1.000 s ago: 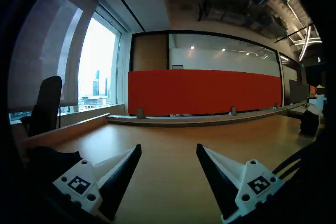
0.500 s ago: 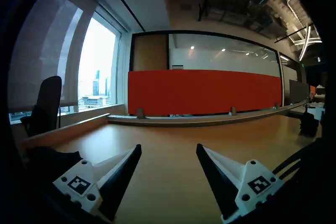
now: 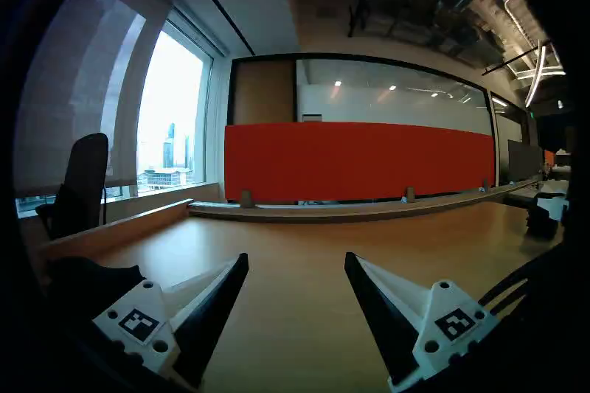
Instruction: Fold towel
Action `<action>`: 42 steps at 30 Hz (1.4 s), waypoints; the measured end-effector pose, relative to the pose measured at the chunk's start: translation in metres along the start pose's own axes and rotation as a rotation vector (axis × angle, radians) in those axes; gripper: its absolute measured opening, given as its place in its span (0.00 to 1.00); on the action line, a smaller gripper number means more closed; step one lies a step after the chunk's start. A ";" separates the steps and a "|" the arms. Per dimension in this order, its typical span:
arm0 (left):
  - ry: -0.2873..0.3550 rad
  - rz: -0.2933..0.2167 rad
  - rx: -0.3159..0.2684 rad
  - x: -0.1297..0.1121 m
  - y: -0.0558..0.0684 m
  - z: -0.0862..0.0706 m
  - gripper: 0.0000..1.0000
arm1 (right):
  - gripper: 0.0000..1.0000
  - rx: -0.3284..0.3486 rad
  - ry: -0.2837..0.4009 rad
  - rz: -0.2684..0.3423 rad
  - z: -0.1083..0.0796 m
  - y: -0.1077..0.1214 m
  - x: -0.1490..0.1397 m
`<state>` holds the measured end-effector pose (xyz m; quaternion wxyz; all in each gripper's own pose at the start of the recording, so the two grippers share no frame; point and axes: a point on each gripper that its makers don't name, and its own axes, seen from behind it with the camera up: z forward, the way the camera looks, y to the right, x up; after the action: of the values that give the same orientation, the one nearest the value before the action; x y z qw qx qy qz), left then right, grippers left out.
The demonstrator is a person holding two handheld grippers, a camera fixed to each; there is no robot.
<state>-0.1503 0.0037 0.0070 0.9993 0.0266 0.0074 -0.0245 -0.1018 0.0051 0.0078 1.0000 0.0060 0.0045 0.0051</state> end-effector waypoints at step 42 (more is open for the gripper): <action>0.000 0.000 0.000 0.000 0.000 0.000 0.97 | 1.00 0.015 -0.002 0.006 -0.002 -0.005 -0.002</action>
<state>-0.1500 0.0034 0.0067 0.9993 0.0266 0.0073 -0.0245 -0.1035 0.0001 0.0057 0.9999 0.0133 0.0036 0.0082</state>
